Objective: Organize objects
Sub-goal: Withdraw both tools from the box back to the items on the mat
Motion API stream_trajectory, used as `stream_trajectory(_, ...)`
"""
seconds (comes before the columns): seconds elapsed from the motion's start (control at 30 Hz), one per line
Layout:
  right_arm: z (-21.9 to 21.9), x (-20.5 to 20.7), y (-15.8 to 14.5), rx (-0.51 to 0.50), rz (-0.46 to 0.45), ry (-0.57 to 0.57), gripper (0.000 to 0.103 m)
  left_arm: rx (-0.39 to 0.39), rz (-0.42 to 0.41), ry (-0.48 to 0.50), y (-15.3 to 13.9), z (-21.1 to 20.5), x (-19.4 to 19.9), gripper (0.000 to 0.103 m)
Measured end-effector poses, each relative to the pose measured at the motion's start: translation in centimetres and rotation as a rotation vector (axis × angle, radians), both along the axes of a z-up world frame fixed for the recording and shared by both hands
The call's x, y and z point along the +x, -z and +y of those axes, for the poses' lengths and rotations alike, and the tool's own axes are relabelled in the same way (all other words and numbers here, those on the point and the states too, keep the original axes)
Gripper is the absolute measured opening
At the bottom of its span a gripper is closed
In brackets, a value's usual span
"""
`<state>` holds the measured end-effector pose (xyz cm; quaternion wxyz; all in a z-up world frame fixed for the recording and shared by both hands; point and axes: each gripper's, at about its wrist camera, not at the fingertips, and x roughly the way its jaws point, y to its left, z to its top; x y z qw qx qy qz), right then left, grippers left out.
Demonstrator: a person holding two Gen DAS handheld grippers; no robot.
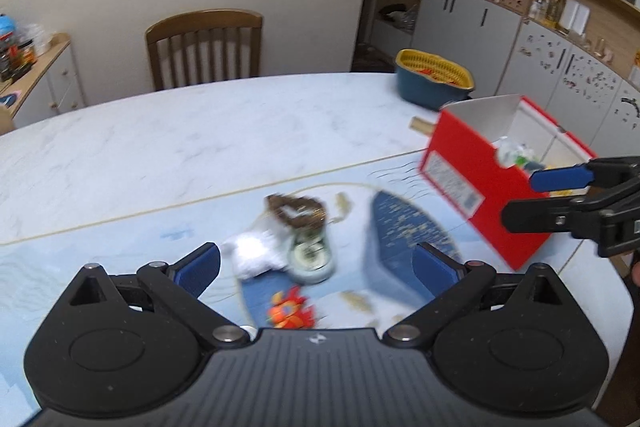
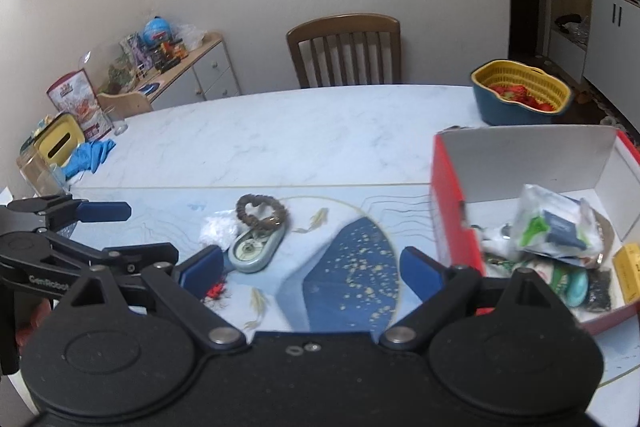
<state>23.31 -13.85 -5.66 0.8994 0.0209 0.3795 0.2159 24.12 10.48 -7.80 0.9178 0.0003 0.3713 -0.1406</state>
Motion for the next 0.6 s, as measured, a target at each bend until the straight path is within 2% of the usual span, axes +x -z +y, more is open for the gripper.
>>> stream_trajectory(0.17, 3.0, -0.3, 0.6, -0.053, -0.001, -0.087, 0.094, -0.027, 0.044, -0.021, 2.1, 2.4, -0.2, 0.103)
stream_trajectory(0.6, 7.8, 1.8, 4.6, -0.086, 0.089, -0.091, 0.094, 0.009, 0.079, 0.038, 6.4, 2.5, 0.0, 0.103)
